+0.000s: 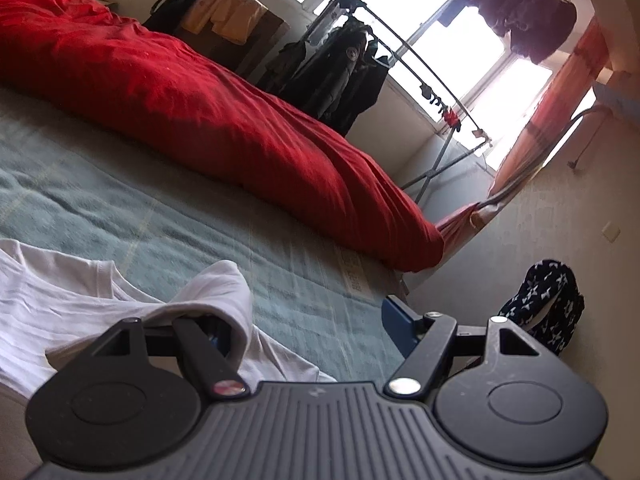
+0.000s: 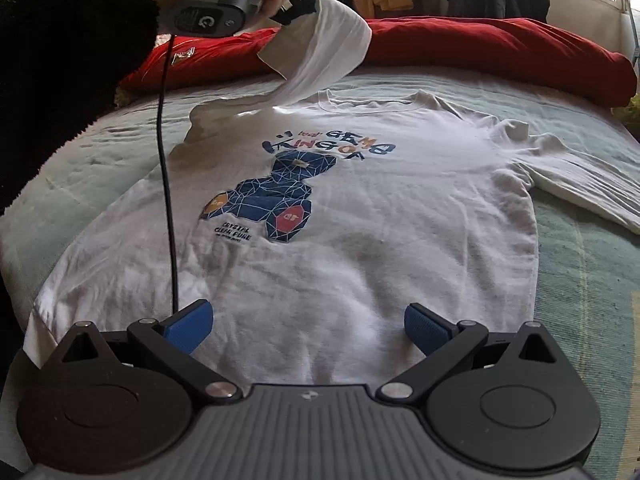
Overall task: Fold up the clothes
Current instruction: 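Carry the lifted sleeve with the left gripper across the shirt toward the collar, then lay the sleeve across the shirt body by the collar and open the left gripper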
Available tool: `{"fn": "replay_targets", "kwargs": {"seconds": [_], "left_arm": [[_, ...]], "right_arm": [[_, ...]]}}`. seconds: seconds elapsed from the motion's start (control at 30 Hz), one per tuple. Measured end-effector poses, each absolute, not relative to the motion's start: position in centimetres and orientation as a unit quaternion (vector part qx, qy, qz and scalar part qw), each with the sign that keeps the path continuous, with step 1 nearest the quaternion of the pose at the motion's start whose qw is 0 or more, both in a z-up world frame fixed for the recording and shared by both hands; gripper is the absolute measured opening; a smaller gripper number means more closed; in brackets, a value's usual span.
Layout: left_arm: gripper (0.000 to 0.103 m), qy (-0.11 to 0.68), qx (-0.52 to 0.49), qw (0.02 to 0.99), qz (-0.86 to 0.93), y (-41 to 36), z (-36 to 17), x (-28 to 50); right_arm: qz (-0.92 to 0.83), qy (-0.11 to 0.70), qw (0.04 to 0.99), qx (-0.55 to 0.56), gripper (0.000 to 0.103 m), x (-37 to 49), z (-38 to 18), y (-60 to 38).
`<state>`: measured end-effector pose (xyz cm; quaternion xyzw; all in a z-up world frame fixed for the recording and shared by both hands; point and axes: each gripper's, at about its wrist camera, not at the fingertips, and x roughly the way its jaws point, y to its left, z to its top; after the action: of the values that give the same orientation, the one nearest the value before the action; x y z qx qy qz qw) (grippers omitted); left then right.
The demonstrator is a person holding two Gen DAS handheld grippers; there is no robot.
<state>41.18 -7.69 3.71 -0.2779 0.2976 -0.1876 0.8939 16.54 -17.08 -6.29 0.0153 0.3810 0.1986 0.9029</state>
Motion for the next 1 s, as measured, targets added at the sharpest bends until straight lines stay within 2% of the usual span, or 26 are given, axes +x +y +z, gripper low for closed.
{"fn": "replay_targets", "kwargs": {"seconds": [0.33, 0.57, 1.0], "left_arm": [[0.072, 0.328, -0.24, 0.896, -0.177, -10.7, 1.8, 43.1], [0.072, 0.351, -0.166, 0.904, -0.181, -13.7, 1.2, 43.7], [0.074, 0.411, 0.222, 0.839, -0.278, -22.2, -1.5, 38.6]], "right_arm": [[0.197, 0.382, 0.903, 0.018, 0.103, 16.6, -6.3, -17.4], [0.195, 0.386, 0.901, 0.02, 0.103, 16.7, -6.5, -17.6], [0.193, 0.388, 0.901, 0.018, 0.103, 16.9, -6.6, -17.7]]}}
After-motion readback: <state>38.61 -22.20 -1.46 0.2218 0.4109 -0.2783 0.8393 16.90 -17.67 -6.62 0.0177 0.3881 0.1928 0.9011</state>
